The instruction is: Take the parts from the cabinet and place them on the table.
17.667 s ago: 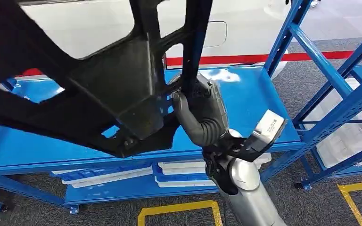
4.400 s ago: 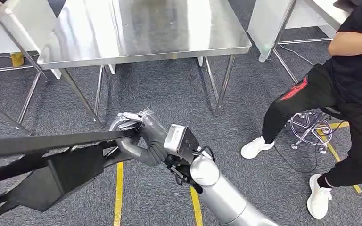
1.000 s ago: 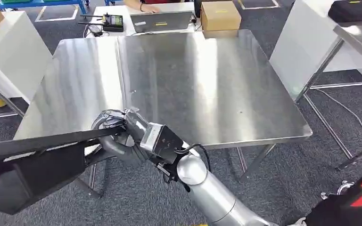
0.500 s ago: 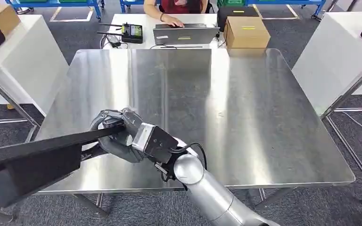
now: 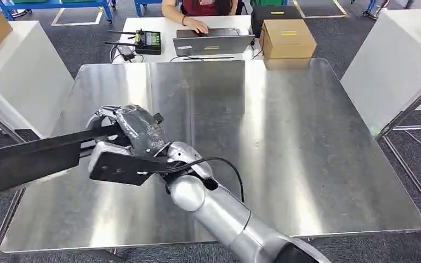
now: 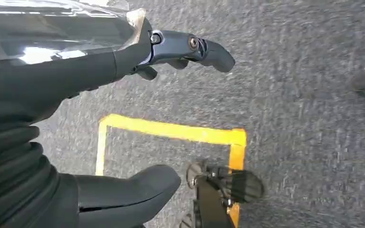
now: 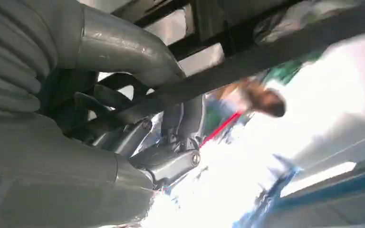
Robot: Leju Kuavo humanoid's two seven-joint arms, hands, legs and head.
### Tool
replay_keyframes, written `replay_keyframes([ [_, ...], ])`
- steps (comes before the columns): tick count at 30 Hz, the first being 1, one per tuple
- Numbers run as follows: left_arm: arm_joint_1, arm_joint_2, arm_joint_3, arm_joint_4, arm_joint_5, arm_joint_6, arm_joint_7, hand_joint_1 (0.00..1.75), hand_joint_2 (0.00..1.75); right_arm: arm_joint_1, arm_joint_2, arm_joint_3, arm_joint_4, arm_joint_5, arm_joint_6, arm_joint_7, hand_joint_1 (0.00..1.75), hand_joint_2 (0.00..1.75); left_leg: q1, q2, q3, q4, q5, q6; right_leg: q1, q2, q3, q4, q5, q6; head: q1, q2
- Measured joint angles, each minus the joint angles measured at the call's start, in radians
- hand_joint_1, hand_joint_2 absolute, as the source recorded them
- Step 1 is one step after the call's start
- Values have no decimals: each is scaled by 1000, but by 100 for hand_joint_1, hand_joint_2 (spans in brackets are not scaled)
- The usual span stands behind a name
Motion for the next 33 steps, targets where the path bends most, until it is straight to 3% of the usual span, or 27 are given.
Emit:
replay_keyframes([
  [1,-1,0,0,-1,-10,-5,6,0,175,-21,9,8,42,49,-22,29,175,175,-2,-3,1,-1,12,12,0,-1,-2,-1,-4,6,2,0],
  [3,-5,0,-1,-1,-31,-13,14,0,175,-71,18,34,117,124,-43,98,175,175,-6,-4,4,-5,16,22,0,-2,9,-14,-1,14,0,0],
  [5,-14,-1,-3,-2,-45,-20,19,0,175,-108,24,59,180,174,-60,150,175,175,0,-5,9,-12,20,21,1,-3,13,-17,-1,5,2,0],
  [12,-36,-8,-24,-3,-90,-48,51,0,175,-200,23,121,389,276,-55,334,175,175,-2,-12,8,-12,15,28,0,-6,25,-35,-1,5,2,0],
  [16,-42,-9,-30,-6,-100,-48,60,0,175,-223,8,130,464,294,-46,359,175,175,-5,-9,9,-12,13,31,0,-6,24,-38,-1,7,2,0],
  [18,-47,-9,-34,-7,-103,-48,65,0,175,-238,5,135,496,311,-24,413,175,175,-5,-8,11,-13,13,31,0,-6,24,-38,-1,8,2,0],
  [21,-49,-12,-39,-8,-109,-46,70,0,175,-248,-24,140,537,329,5,498,175,175,-4,-10,14,-14,13,31,1,-7,28,-38,-3,21,2,0],
  [26,-50,-18,-44,-9,-120,-46,76,0,175,-253,-85,141,585,348,49,595,175,175,-4,-9,21,-19,13,31,1,-7,31,-38,-3,22,2,0],
  [33,-54,-31,-45,-10,-123,-45,72,0,175,-262,-165,134,614,342,83,679,175,175,-4,-9,29,-24,13,30,1,-7,36,-38,-4,23,2,0],
])
